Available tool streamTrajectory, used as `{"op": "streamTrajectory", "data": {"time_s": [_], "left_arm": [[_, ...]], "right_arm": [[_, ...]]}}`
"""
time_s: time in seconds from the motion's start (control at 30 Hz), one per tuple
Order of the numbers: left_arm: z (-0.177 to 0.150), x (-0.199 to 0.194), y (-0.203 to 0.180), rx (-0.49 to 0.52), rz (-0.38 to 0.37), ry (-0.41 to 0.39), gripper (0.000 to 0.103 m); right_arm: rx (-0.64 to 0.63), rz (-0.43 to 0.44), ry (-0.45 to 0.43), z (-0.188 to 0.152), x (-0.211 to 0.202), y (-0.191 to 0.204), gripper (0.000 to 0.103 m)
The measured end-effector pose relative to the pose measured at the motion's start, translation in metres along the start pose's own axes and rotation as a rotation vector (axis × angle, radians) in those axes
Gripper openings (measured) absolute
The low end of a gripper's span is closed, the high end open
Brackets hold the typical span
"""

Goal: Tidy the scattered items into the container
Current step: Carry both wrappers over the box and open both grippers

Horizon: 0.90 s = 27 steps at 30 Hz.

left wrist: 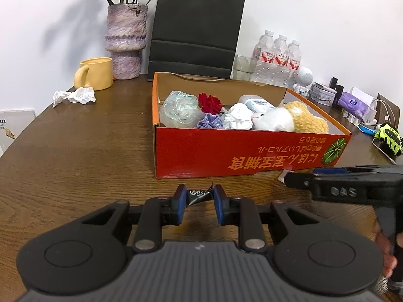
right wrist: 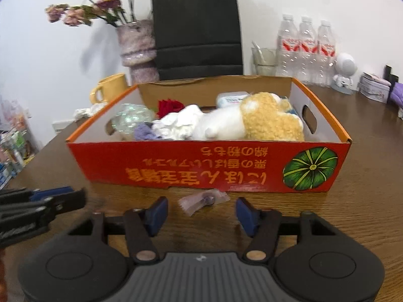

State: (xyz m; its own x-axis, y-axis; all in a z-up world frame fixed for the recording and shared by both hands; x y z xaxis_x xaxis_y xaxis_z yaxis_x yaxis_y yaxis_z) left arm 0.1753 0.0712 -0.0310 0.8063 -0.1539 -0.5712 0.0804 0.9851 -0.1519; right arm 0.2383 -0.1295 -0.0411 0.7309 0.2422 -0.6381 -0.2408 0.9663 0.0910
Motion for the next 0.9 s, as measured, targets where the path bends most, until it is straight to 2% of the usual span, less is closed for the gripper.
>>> {"op": "streamTrajectory", "data": {"time_s": [0.13,0.17,0.2,0.23,0.27,0.37,0.67,0.9], "left_arm": [[0.000,0.001,0.006,-0.014,0.009,0.005,0.024],[0.000,0.002,0.007,-0.016,0.009,0.007,0.024],[-0.001,0.002,0.008,-0.018,0.010,0.008,0.024],[-0.001,0.002,0.009,-0.019,0.011,0.007,0.024],[-0.001,0.002,0.010,-0.020,0.011,0.007,0.024],[-0.001,0.002,0.014,-0.028,0.016,0.006,0.024],[-0.002,-0.001,0.010,-0.032,0.004,0.003,0.024],[0.011,-0.023,-0.003,-0.008,-0.025,-0.061,0.024]], "right_arm": [[0.068,-0.006,0.036,0.005,0.016,0.002,0.059],[0.070,-0.019,0.045,0.004,0.019,0.004,0.056],[0.056,-0.043,0.030,0.003,0.020,0.006,0.050],[0.036,-0.067,0.027,0.002,0.020,0.009,0.031],[0.024,-0.065,0.028,0.001,0.020,0.010,0.026],[0.000,-0.056,0.026,-0.005,0.014,0.010,0.021],[0.015,-0.018,0.027,-0.015,-0.007,-0.005,0.020],[0.010,0.031,-0.042,-0.008,-0.040,-0.012,0.020]]}}
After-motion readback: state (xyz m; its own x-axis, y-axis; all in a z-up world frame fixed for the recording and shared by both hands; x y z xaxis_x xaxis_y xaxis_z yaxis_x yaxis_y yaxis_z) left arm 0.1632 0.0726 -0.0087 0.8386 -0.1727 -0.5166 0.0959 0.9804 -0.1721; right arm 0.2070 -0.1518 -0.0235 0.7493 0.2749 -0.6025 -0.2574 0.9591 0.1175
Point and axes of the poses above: each gripper's, at about its wrist camera, not at the fingertips, and x roughly the way its jaws point, y to its left, z to its top, the point moved 1 cm from there along x, roughly the way its jaws point, and after that the axes turned 2 degrees about -z, right-handed, at the moved point
